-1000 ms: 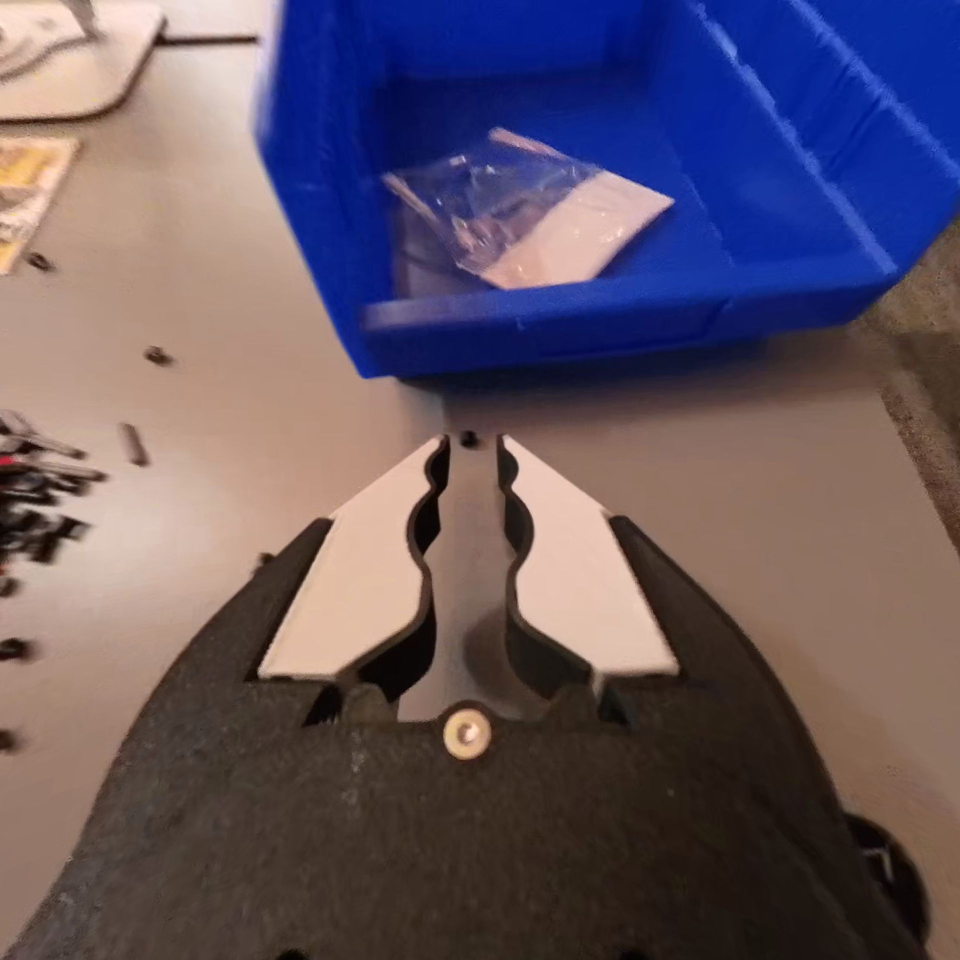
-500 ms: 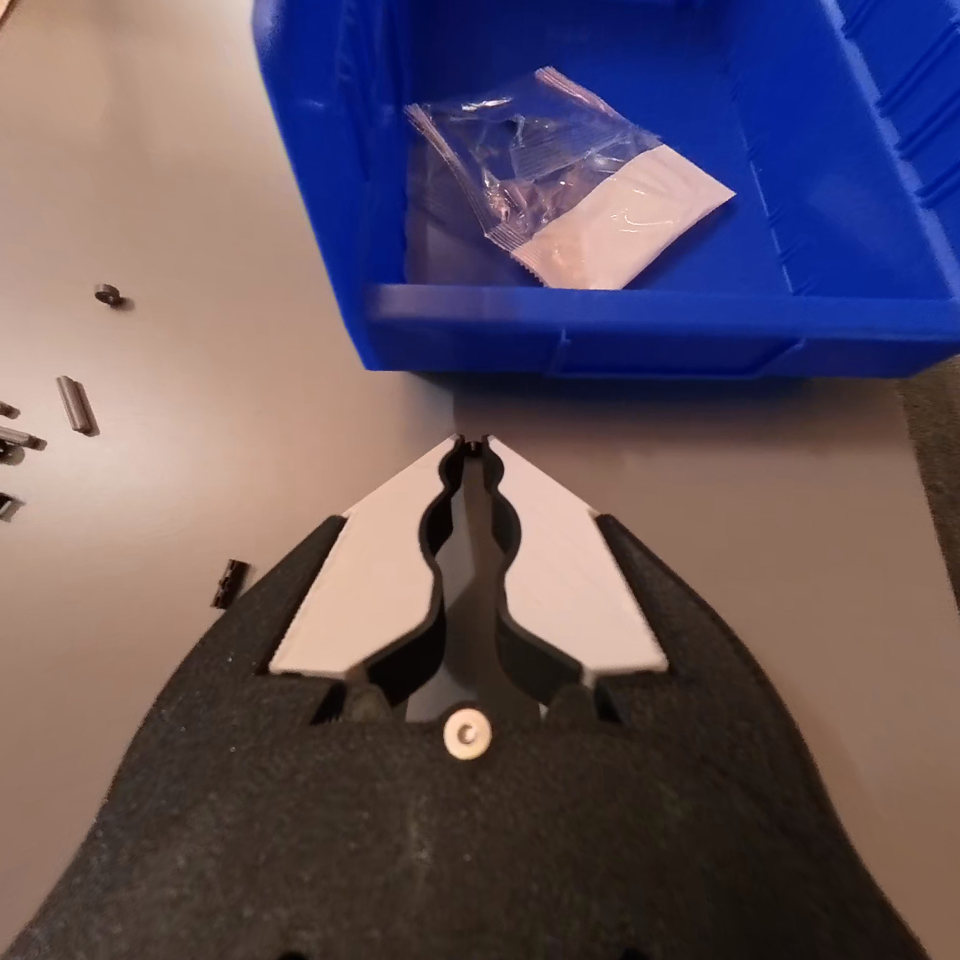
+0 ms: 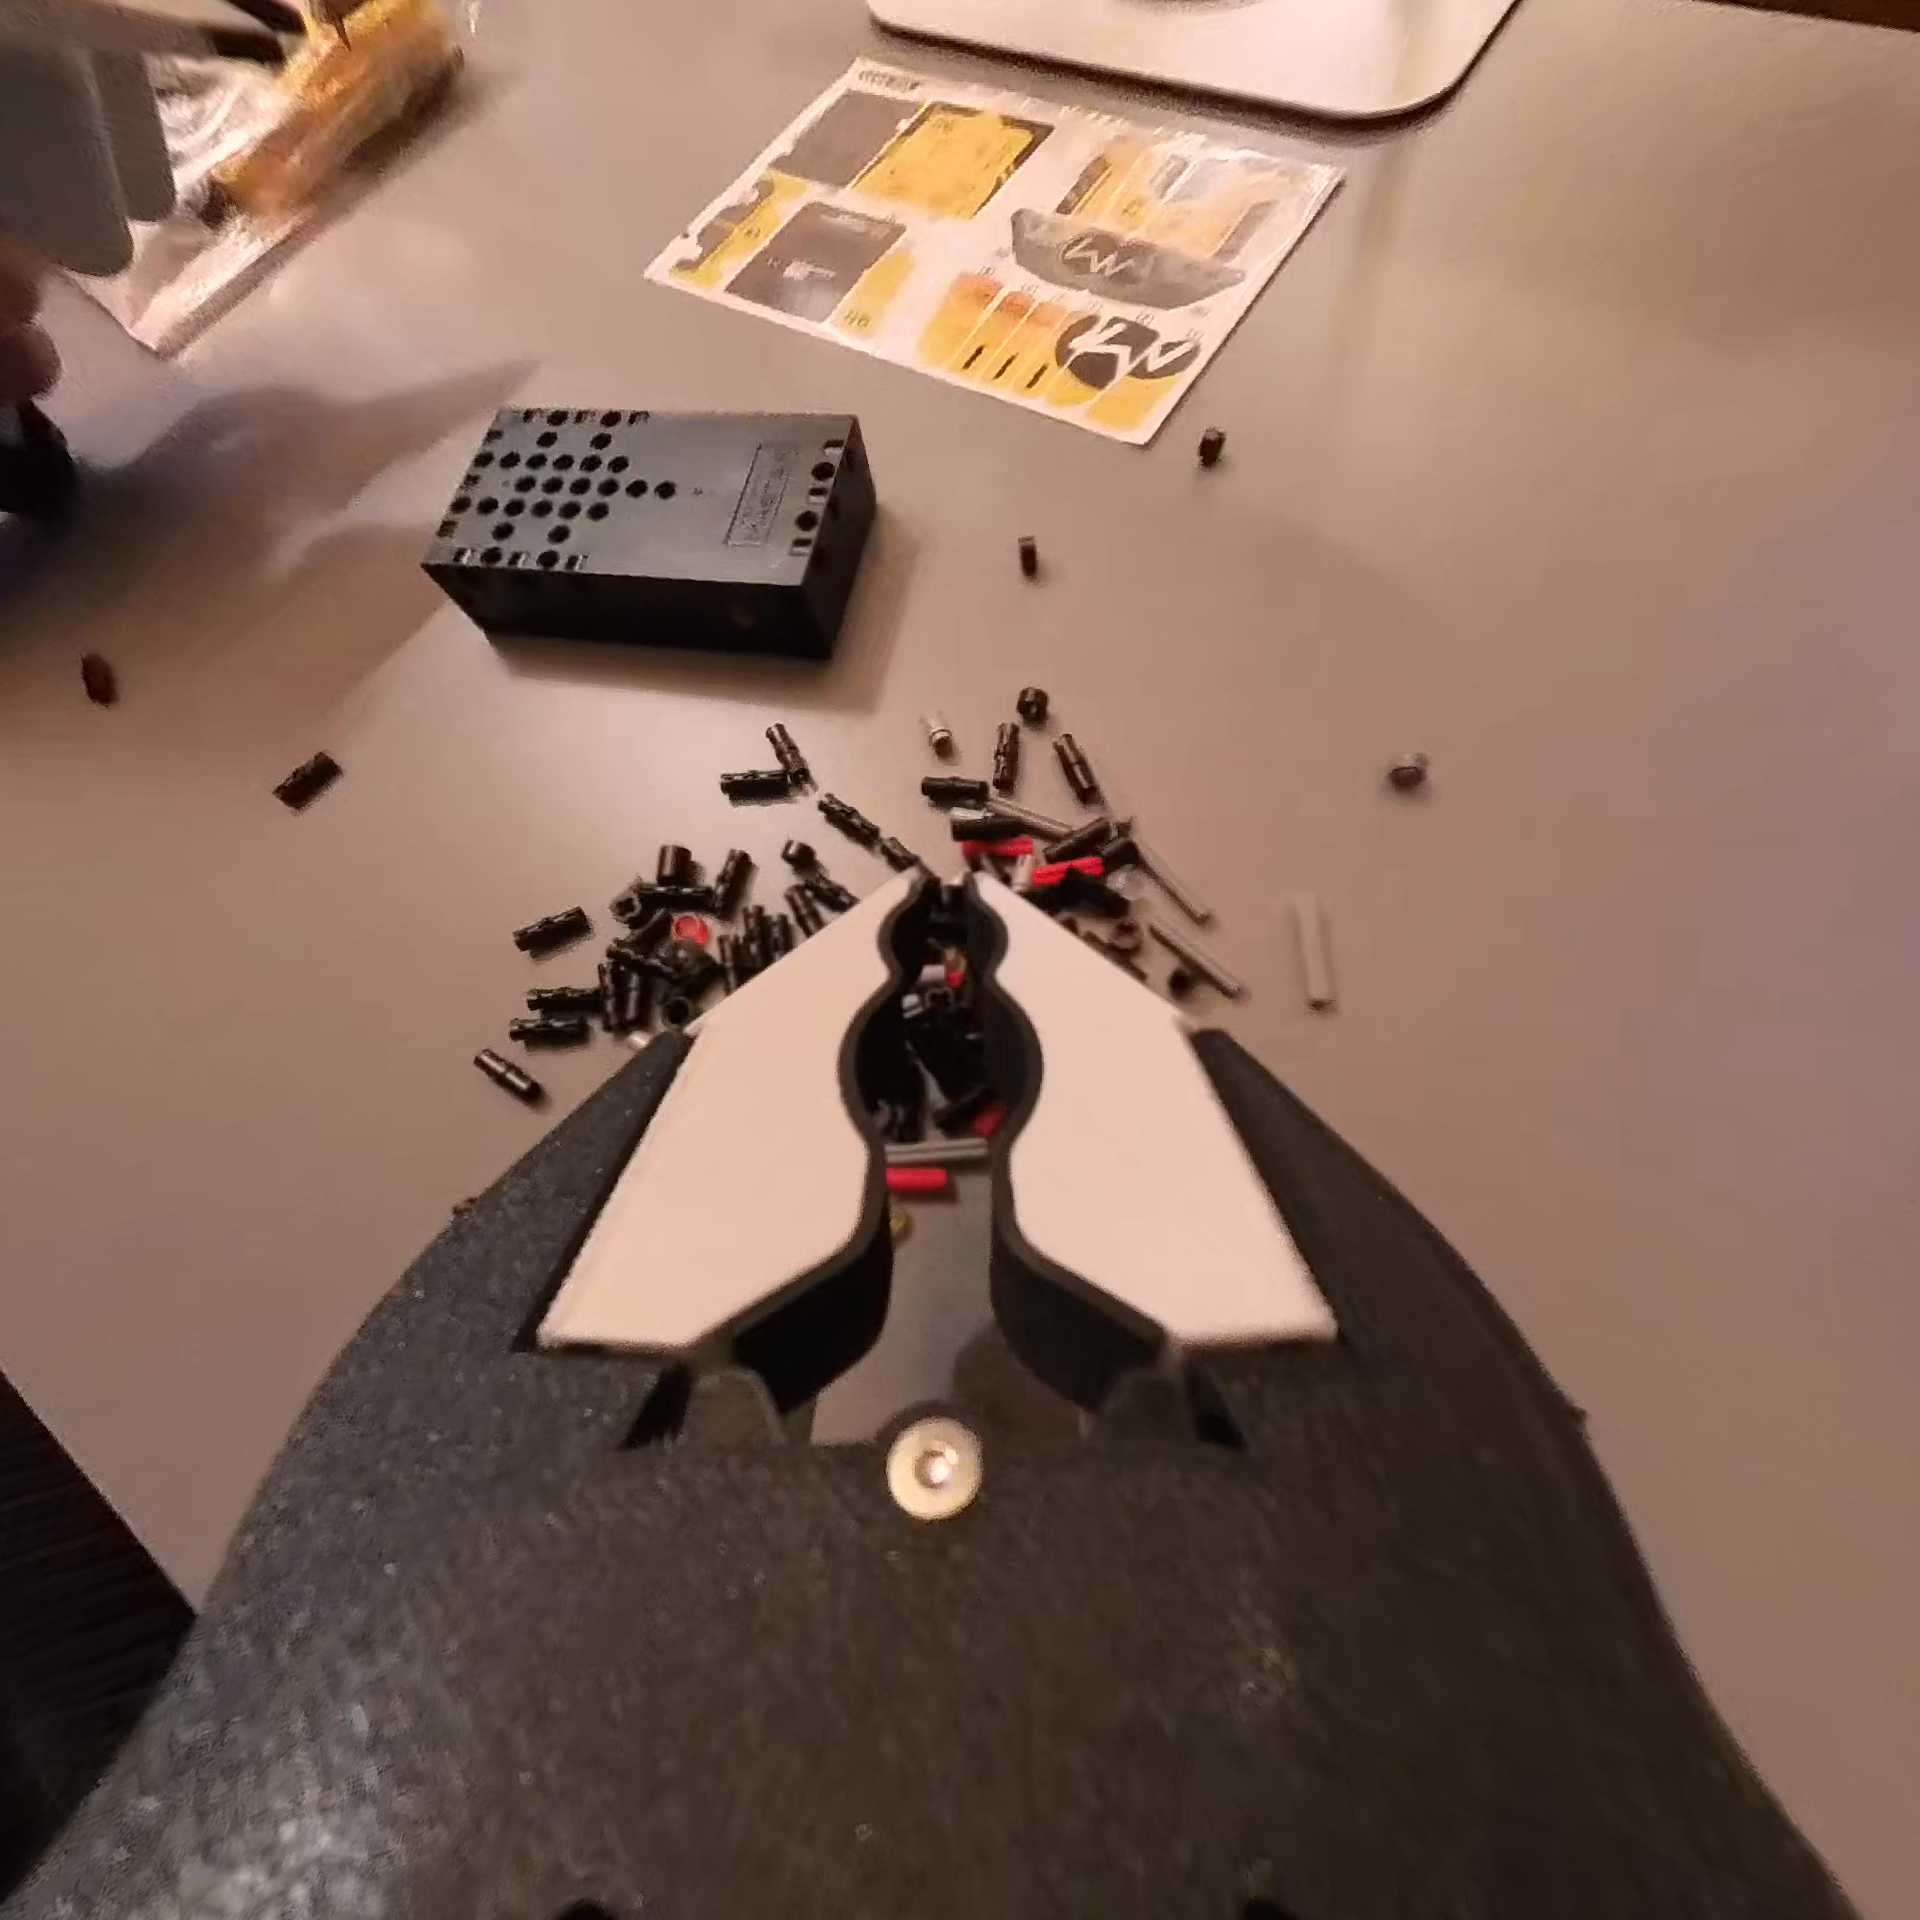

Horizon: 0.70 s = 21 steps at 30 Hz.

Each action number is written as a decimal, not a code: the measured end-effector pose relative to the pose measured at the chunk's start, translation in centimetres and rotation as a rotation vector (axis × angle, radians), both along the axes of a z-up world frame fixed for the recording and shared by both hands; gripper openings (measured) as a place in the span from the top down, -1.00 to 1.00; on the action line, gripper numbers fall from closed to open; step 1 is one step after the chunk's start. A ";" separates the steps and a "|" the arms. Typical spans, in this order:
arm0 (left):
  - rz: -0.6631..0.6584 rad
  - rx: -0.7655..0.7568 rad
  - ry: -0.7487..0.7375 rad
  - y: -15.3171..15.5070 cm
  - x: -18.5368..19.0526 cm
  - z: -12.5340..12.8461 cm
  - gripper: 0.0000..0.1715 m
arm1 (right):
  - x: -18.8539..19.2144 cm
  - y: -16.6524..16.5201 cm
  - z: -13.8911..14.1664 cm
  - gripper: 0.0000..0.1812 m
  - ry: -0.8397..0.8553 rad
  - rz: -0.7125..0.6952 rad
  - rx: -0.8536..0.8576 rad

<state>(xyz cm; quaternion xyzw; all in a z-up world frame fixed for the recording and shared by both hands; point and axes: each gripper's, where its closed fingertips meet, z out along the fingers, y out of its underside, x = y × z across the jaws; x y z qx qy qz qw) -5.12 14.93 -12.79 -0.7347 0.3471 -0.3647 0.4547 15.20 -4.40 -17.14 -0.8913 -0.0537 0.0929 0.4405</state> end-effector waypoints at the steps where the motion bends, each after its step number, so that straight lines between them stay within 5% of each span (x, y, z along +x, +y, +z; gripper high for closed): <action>1: 0.000 0.001 -0.003 0.0 0.0 0.1 0.54 | -0.1 0.2 -0.2 0.93 -0.006 0.004 -0.006; 10: -0.003 0.013 -0.038 -0.3 -0.2 1.2 0.54 | 2.8 0.4 2.7 0.85 0.003 -0.082 0.058; 16: -0.011 0.017 -0.041 -0.5 -0.2 1.5 0.54 | 7.4 -0.1 2.5 0.75 -0.158 -0.244 0.063; 21: -0.012 0.018 -0.042 -0.5 -0.2 1.5 0.54 | 9.3 0.8 2.7 0.63 -0.130 -0.338 0.114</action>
